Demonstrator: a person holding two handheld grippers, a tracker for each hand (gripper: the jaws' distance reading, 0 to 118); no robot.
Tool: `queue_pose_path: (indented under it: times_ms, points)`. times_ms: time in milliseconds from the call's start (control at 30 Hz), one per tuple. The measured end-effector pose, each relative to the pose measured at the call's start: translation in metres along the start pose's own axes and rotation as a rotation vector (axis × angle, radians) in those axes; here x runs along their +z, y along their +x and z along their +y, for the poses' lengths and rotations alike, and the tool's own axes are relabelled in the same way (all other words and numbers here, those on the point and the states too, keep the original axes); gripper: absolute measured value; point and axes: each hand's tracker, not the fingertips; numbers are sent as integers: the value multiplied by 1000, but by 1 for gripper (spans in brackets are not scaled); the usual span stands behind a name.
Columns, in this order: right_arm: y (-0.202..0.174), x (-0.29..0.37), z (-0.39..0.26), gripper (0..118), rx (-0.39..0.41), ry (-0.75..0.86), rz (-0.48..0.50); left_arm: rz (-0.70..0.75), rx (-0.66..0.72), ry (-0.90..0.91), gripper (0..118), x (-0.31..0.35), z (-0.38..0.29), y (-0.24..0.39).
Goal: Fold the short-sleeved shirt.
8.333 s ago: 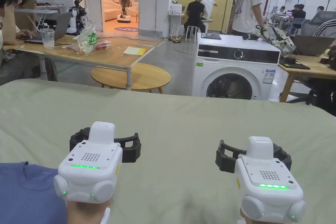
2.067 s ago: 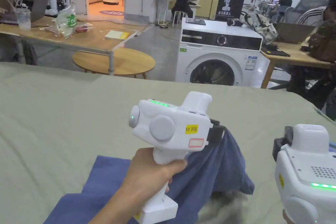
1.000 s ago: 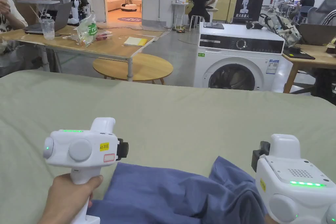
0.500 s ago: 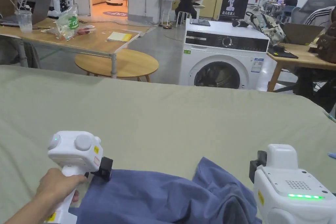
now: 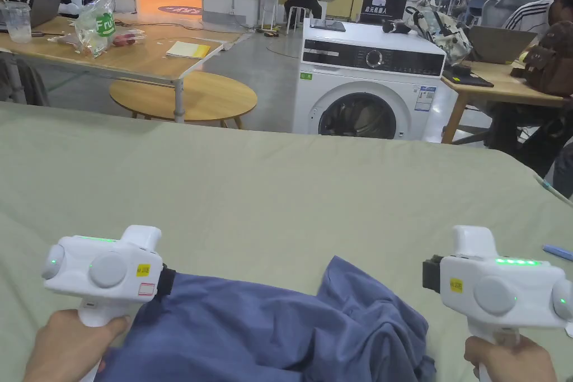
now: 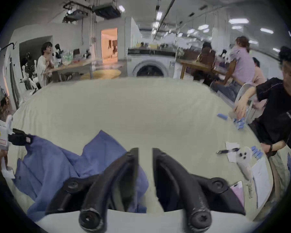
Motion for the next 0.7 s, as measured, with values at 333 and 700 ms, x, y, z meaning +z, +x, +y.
queue_pose_path:
  times_ms: [333,700]
  points:
    - [-2,-81,-39,48,16,-286,29,23,13,5,0,24,-15,-11]
    - [9,-33,-15,1,9,-67,-13,12,54,72,0,46,0,-15]
